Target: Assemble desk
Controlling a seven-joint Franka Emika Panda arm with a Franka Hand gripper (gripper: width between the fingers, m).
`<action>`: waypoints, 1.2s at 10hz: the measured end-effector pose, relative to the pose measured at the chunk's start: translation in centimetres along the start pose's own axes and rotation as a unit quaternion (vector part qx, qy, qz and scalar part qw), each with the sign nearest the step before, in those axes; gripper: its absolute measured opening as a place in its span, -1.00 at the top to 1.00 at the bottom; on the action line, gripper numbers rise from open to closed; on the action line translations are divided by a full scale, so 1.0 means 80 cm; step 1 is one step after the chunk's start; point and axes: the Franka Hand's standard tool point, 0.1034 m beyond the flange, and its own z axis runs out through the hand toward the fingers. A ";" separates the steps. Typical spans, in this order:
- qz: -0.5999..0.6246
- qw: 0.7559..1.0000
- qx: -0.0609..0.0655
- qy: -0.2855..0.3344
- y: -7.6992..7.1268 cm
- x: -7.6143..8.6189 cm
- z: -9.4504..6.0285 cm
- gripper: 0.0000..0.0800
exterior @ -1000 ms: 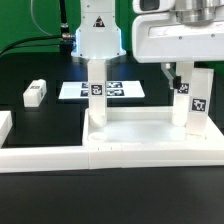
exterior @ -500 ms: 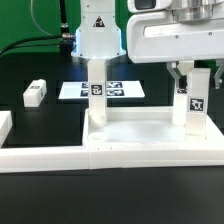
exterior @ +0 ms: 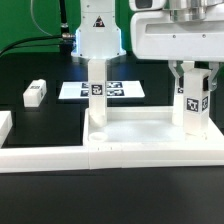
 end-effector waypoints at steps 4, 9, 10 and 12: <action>0.349 0.936 0.033 -0.034 0.001 0.004 0.002 0.27; 0.128 0.990 0.054 -0.014 -0.001 0.000 0.003 -0.57; 0.089 0.994 0.054 -0.013 0.001 -0.002 0.002 -0.61; 0.043 0.998 0.052 -0.008 0.002 0.001 0.003 -0.62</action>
Offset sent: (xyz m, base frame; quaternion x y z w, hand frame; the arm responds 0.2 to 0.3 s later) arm -0.0052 -0.0221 -0.0029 0.0518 -0.0097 0.1918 0.9800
